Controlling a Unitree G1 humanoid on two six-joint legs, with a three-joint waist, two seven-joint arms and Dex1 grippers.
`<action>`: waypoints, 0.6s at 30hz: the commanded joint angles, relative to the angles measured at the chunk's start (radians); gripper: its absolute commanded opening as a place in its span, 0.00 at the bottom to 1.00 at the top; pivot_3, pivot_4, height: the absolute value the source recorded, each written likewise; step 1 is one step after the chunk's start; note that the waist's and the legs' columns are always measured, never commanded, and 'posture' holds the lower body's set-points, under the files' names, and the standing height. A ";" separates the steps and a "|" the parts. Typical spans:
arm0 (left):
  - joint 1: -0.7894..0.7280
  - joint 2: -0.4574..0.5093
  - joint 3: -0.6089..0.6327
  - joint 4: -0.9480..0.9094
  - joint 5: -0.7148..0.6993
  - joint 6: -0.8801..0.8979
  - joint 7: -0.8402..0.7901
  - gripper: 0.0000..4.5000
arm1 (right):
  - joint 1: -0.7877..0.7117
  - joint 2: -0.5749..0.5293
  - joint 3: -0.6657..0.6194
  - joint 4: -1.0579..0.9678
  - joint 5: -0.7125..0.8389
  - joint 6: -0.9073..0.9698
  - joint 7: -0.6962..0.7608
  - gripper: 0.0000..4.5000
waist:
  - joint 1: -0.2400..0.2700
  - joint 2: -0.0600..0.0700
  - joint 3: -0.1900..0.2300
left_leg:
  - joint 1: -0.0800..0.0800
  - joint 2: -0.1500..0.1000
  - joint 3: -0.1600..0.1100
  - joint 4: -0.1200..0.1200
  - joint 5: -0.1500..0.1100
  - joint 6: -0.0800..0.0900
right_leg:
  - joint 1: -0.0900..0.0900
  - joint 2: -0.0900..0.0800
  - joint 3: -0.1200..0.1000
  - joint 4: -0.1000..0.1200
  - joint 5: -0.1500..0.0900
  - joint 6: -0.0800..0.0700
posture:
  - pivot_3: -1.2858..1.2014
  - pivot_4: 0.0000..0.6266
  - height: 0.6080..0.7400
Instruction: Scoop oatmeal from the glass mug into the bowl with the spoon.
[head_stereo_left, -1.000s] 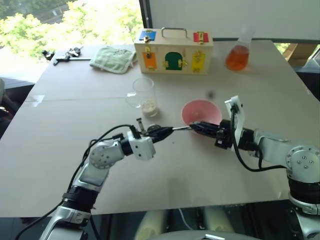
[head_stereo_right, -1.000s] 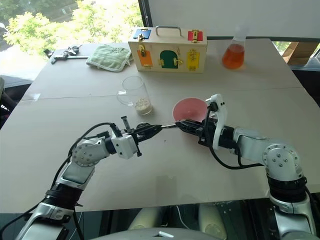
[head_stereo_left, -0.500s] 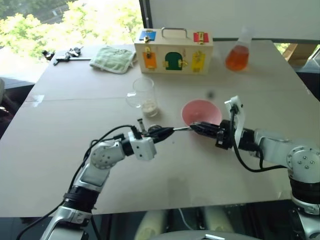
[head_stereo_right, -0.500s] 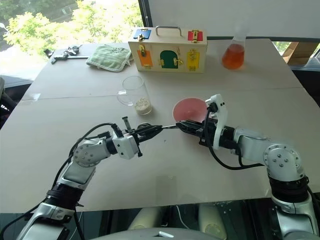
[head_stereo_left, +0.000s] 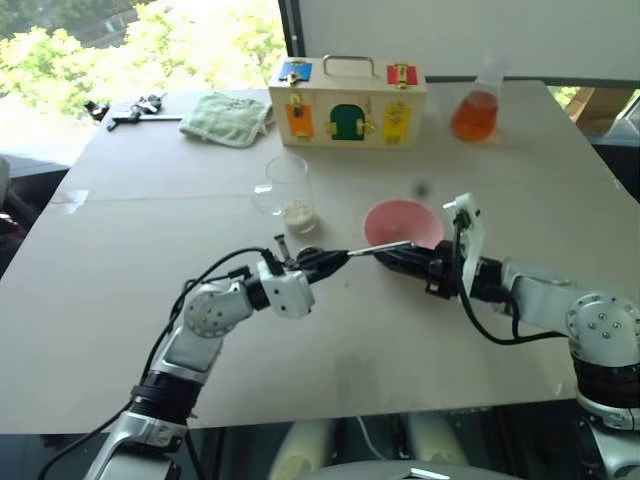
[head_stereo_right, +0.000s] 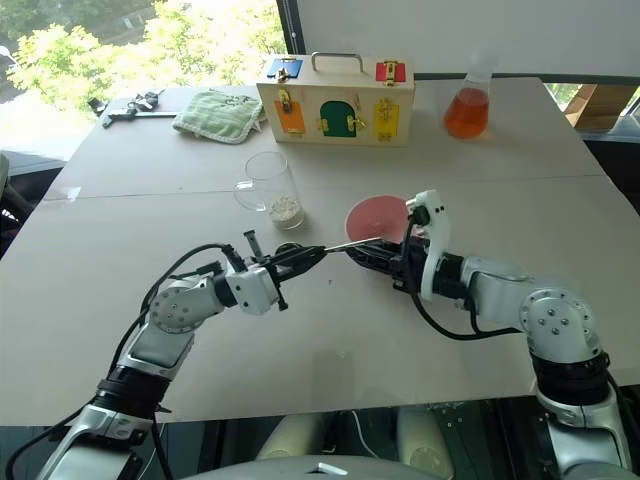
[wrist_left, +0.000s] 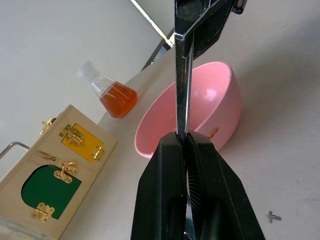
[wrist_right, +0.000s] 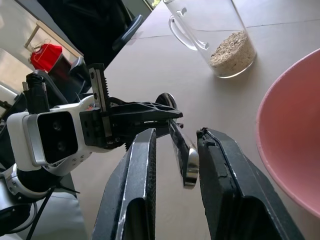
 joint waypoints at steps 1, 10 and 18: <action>0.003 -0.012 0.012 -0.033 -0.013 0.016 0.026 0.00 | -0.028 0.019 -0.039 -0.012 0.018 -0.042 -0.020 0.29 | 0.000 0.000 0.000 | 0.000 0.000 0.000 0.000 0.000 0.000 | 0.000 0.000 0.000 0.000 0.000 0.000 | 0.52 0.24 1.00; 0.010 -0.039 0.027 -0.037 0.030 0.087 0.095 0.00 | -0.030 0.029 -0.041 -0.013 0.008 -0.066 -0.037 0.29 | 0.000 0.000 0.000 | 0.000 0.000 0.000 0.001 0.000 0.000 | 0.000 0.000 0.000 0.000 0.000 0.000 | 0.52 0.24 1.00; 0.027 -0.064 0.025 -0.083 0.045 0.147 0.142 0.00 | -0.029 0.035 -0.037 -0.012 0.000 -0.078 -0.045 0.29 | 0.000 0.000 0.000 | 0.000 0.000 0.000 0.002 0.000 0.000 | 0.000 0.000 0.000 0.001 0.000 0.000 | 0.52 0.24 1.00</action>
